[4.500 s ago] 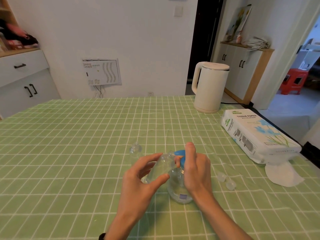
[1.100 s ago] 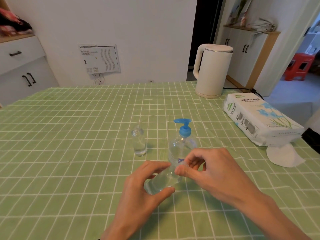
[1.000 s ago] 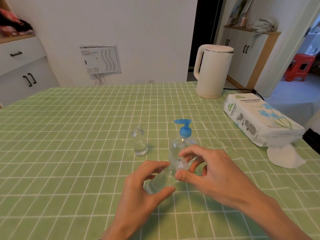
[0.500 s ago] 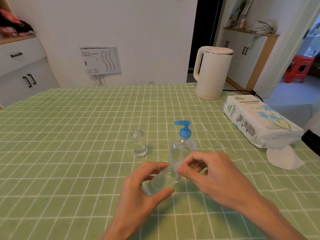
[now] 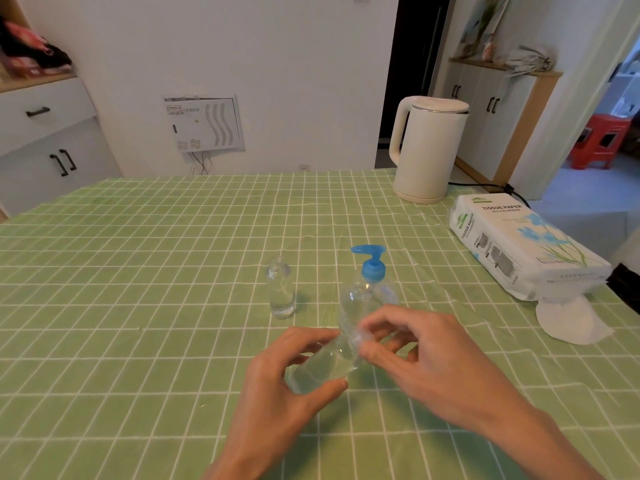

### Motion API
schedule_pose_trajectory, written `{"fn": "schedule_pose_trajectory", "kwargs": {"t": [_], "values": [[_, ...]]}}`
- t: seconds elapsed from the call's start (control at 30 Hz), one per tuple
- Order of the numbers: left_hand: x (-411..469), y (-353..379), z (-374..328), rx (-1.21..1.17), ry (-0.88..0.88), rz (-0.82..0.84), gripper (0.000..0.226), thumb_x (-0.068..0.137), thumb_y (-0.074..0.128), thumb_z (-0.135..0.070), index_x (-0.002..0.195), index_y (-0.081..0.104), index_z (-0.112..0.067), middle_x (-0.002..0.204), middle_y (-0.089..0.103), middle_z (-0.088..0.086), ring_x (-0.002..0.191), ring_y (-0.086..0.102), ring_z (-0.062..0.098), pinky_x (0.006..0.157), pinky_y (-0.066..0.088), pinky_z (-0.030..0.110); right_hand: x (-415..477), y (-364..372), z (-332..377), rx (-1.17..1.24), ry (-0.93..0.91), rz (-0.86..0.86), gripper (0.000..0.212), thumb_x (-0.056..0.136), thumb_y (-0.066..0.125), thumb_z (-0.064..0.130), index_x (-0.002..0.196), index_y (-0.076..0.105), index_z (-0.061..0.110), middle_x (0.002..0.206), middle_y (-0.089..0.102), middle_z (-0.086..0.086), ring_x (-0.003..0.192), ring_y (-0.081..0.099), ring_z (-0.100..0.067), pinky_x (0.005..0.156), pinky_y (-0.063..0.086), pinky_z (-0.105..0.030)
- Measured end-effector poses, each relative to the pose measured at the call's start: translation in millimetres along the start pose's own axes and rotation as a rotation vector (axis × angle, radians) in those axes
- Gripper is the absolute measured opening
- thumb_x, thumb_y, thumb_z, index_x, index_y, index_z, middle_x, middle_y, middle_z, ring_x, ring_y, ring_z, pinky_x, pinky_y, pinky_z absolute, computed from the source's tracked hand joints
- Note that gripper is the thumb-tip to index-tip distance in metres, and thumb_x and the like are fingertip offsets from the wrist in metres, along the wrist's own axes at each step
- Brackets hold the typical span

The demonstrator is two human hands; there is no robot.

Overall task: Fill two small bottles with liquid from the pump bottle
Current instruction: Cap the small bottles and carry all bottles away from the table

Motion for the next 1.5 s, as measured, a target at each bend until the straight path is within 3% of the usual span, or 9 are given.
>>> {"fn": "schedule_pose_trajectory", "kwargs": {"t": [0.1, 0.2, 0.37, 0.5, 0.8, 0.97, 1.13, 1.37, 1.5], "values": [[0, 0, -1, 0.002, 0.0, 0.004, 0.052, 0.069, 0.089, -0.028, 0.117, 0.073, -0.04, 0.112, 0.075, -0.014, 0.107, 0.071, 0.012, 0.089, 0.052, 0.017, 0, 0, 1, -0.025, -0.002, 0.007, 0.042, 0.083, 0.061, 0.081, 0.112, 0.072, 0.052, 0.109, 0.07, 0.039, 0.096, 0.072, 0.006, 0.076, 0.058, -0.02], [0, 0, 0, 0.007, -0.009, 0.009, 0.053, 0.069, 0.091, -0.023, 0.116, 0.073, -0.038, 0.112, 0.075, -0.014, 0.107, 0.071, 0.013, 0.089, 0.052, 0.017, 0, 5, 9, -0.043, -0.064, 0.047, 0.03, 0.095, 0.067, 0.056, 0.124, 0.066, 0.057, 0.117, 0.067, 0.038, 0.103, 0.07, 0.005, 0.076, 0.057, -0.018], [-1, -1, 1, 0.04, -0.007, 0.014, 0.056, 0.069, 0.095, -0.014, 0.116, 0.074, -0.036, 0.111, 0.076, -0.014, 0.107, 0.071, 0.012, 0.089, 0.052, 0.016, 0, 5, 4, -0.074, -0.057, 0.013, 0.037, 0.086, 0.062, 0.074, 0.114, 0.069, 0.053, 0.107, 0.069, 0.036, 0.092, 0.072, 0.002, 0.071, 0.051, -0.016], [0, -2, 2, 0.057, -0.014, 0.01, 0.057, 0.069, 0.094, -0.01, 0.115, 0.074, -0.036, 0.111, 0.076, -0.014, 0.107, 0.071, 0.011, 0.089, 0.052, 0.016, 0, 5, 2, -0.106, -0.072, -0.01, 0.021, 0.096, 0.076, 0.037, 0.115, 0.074, 0.045, 0.099, 0.071, 0.023, 0.087, 0.071, -0.007, 0.07, 0.048, -0.013], [-3, 4, 11, 0.049, -0.049, -0.003, 0.056, 0.067, 0.094, -0.011, 0.112, 0.073, -0.036, 0.108, 0.076, -0.018, 0.105, 0.071, 0.01, 0.089, 0.053, 0.02, 2, 13, -2, -0.167, -0.027, -0.105, 0.009, 0.096, 0.077, 0.043, 0.103, 0.075, 0.037, 0.087, 0.073, 0.02, 0.077, 0.07, -0.009, 0.071, 0.057, -0.034], [0, -1, 17, 0.007, -0.062, -0.027, 0.058, 0.066, 0.096, -0.006, 0.111, 0.073, -0.034, 0.11, 0.077, -0.015, 0.105, 0.074, 0.011, 0.095, 0.055, 0.025, 3, 15, -4, 0.057, -0.035, -0.091, 0.02, 0.093, 0.077, 0.042, 0.114, 0.074, 0.044, 0.098, 0.073, 0.02, 0.082, 0.07, -0.008, 0.062, 0.051, -0.017], [5, -44, 40, -0.32, -0.154, -0.191, 0.051, 0.07, 0.094, -0.028, 0.116, 0.072, -0.037, 0.122, 0.077, -0.006, 0.108, 0.076, 0.016, 0.095, 0.058, 0.022, 3, -6, -14, 0.203, -0.006, -0.144, 0.034, 0.091, 0.076, 0.042, 0.124, 0.07, 0.048, 0.101, 0.075, 0.022, 0.083, 0.073, -0.003, 0.065, 0.053, -0.012], [8, -106, 88, -0.305, -0.284, -0.374, 0.052, 0.074, 0.078, -0.014, 0.116, 0.071, -0.044, 0.127, 0.074, -0.008, 0.115, 0.073, 0.017, 0.103, 0.054, 0.046, 3, -44, -75, -0.046, 0.17, -0.301, 0.028, 0.095, 0.078, 0.03, 0.12, 0.073, 0.043, 0.097, 0.074, 0.024, 0.087, 0.07, 0.003, 0.065, 0.054, -0.018], [5, -116, 94, -0.269, -0.315, -0.374, 0.053, 0.073, 0.076, -0.019, 0.123, 0.068, -0.037, 0.129, 0.073, -0.008, 0.117, 0.072, 0.015, 0.108, 0.05, 0.05, 5, -49, -113, -0.323, 0.306, -0.271, 0.05, 0.095, 0.082, 0.024, 0.14, 0.064, 0.036, 0.122, 0.063, 0.02, 0.102, 0.064, -0.002, 0.093, 0.055, -0.031]]}}
Point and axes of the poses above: each hand's wrist, its own x-axis towards the middle knuckle, its own y-axis out of the palm, z = x × y, the point moved 8 cm from there along x, towards the middle knuckle
